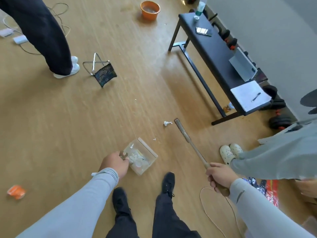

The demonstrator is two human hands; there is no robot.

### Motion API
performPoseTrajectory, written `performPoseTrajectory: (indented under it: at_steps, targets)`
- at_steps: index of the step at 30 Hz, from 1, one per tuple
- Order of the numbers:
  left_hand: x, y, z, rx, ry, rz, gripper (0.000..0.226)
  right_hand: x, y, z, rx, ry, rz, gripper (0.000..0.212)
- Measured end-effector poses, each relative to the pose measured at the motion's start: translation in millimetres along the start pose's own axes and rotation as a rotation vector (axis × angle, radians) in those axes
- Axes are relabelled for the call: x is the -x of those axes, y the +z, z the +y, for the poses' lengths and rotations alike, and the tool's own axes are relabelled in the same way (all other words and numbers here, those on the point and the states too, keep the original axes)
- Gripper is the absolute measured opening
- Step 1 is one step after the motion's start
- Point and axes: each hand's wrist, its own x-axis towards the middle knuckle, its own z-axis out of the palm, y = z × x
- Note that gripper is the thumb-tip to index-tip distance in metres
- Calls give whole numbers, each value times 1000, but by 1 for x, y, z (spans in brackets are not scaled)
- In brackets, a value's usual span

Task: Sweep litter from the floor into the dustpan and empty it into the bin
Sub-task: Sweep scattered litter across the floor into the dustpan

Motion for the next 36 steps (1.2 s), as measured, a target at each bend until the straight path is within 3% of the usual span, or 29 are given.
performPoseTrajectory:
  at_steps: [3, 8, 11, 14, 20, 25, 29, 33, 36]
  targets:
    - [-7, 12, 20, 17, -47, 13, 22, -38, -19, -33, 32, -16, -13, 35]
    - [-23, 34, 46, -24, -95, 30, 25, -91, -41, -90, 143, -32, -39, 11]
    - [-32, 41, 55, -56, -102, 54, 23, -125, -45, -113, 212, 5, -74, 19]
    - [-37, 43, 58, -55, -117, 78, 18, -154, -31, -114, 321, 35, -106, 20]
    - [-36, 44, 62, -41, -120, 94, 5, -145, 4, -73, 798, -46, -257, 28]
    - [-34, 42, 62, -18, -133, 85, 6, -108, -41, -74, 630, 8, -441, 35]
    - [-32, 42, 60, -25, -128, 89, 7, -95, -92, -91, 431, 73, -436, 37]
    - [-32, 43, 59, -25, -135, 92, 8, -98, -76, -84, 648, -61, -344, 53]
    - [-32, 46, 62, -26, -134, 93, 8, -112, -35, -73, 909, -142, -276, 43]
